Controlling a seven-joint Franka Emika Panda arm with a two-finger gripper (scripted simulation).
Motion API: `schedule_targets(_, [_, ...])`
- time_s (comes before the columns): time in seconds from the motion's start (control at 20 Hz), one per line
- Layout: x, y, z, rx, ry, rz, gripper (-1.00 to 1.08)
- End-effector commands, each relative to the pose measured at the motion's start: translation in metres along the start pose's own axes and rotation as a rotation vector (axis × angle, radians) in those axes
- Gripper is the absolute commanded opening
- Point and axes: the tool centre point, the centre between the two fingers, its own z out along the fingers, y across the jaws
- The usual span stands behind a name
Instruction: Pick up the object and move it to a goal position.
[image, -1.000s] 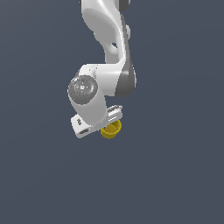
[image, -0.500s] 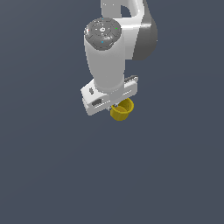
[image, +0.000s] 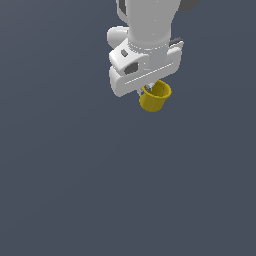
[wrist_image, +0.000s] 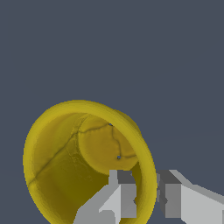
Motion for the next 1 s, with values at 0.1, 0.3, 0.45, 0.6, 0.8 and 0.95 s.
schedule_targets(0.1, [-0.014, -0.035, -0.04, -0.001, 0.002, -0.001, -1.0])
schedule_targets(0.3, [-0.023, -0.061, -0.069, 0.0, 0.002, -0.001, -1.0])
schedule_targets(0.45, [-0.028, -0.075, -0.086, 0.0, 0.003, 0.0, -1.0])
schedule_targets(0.6, [-0.031, -0.085, -0.098, 0.001, 0.003, 0.0, -1.0])
schedule_targets(0.8, [-0.033, -0.093, -0.107, 0.002, 0.004, 0.001, -1.0])
schedule_targets(0.95, [-0.033, -0.095, -0.109, 0.002, 0.004, 0.001, -1.0])
